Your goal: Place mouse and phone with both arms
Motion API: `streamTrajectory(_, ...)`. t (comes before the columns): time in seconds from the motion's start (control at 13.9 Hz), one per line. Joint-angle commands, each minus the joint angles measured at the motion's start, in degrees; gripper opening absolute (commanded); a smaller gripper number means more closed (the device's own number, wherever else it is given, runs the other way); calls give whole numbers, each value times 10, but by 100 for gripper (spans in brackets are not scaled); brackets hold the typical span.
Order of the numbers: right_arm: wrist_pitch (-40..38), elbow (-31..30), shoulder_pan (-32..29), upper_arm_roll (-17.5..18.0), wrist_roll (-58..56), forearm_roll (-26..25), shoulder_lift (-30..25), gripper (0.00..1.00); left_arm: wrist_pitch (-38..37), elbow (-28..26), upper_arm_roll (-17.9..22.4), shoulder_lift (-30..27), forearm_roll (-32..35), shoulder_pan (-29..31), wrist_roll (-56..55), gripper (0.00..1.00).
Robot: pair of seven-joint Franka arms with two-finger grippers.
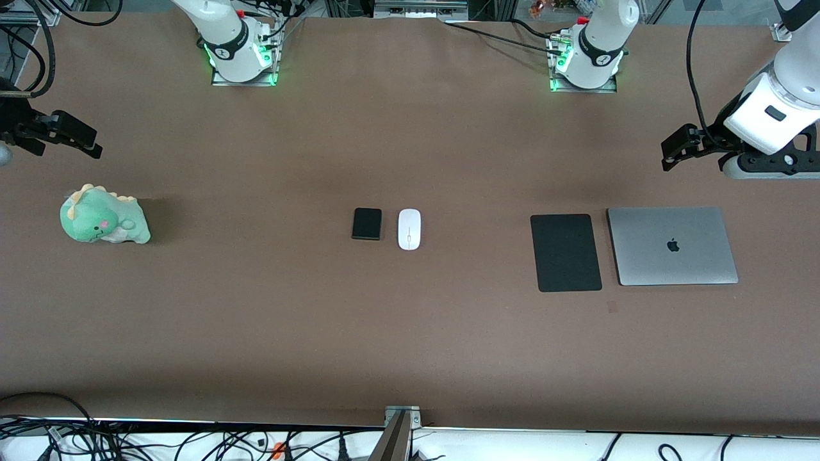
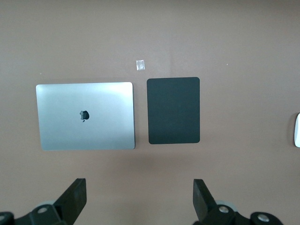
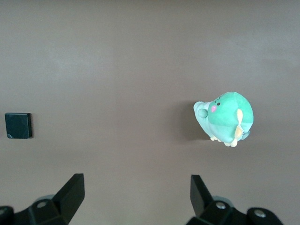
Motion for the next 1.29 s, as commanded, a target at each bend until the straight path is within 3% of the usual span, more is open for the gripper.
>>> streamTrajectory(0.0,-4,-7,-13,11,-12,-2,-8,100,-1,11,-3,5,-12,6,9,100)
streamTrajectory(0.43,-4,-8,-13,11,-12,-1,-7,100,2,28,-4,8,-30,-3,17,100)
streamTrajectory(0.72,-2,-9,-13,11,-12,0,-3,100,3,32,-7,42,-46,-13,17,100)
streamTrajectory(1.08,-2,-9,-13,11,-10,4,-1,100,8,48,-12,113,-92,-84,-6,100)
streamTrajectory(1.22,-3,-10,-13,11,-10,5,2,100,75,40,-17,138,-109,-113,-88,100)
